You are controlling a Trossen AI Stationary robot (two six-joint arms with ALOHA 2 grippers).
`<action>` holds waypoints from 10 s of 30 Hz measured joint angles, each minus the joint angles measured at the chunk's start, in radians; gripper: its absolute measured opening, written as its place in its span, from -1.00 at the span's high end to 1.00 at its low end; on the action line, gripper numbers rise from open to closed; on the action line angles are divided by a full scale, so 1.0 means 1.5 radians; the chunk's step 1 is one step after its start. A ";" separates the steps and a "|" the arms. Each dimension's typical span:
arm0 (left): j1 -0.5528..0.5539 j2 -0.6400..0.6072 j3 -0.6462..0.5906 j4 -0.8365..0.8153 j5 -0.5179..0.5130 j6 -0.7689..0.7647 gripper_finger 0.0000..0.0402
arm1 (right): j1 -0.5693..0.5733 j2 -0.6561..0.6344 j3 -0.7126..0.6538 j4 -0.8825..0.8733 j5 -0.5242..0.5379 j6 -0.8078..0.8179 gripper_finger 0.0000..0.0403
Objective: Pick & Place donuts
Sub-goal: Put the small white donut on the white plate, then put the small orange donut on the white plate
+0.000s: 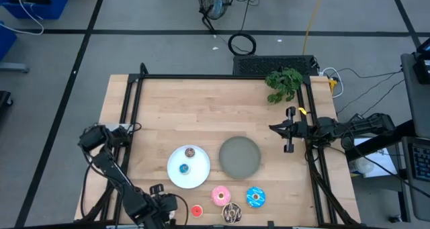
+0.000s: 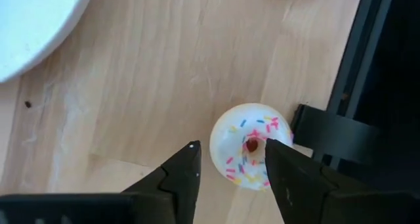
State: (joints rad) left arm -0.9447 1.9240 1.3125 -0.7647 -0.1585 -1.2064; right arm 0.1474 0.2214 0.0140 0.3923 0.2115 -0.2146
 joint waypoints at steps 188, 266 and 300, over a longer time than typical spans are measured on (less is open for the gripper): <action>0.268 -0.040 0.074 -0.094 -0.249 0.454 0.96 | 0.000 0.002 0.000 -0.043 -0.002 0.082 1.00; 0.343 -0.068 -0.052 0.034 -0.142 0.454 0.69 | 0.000 0.003 0.000 -0.047 -0.002 0.080 1.00; 0.195 -0.696 -0.440 0.361 -0.267 0.649 0.99 | 0.000 0.003 0.000 -0.045 -0.002 0.077 1.00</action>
State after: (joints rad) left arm -0.6522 0.8804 0.6532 -0.2229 -0.5588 -0.2333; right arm 0.1476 0.2256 0.0143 0.3246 0.2081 -0.0996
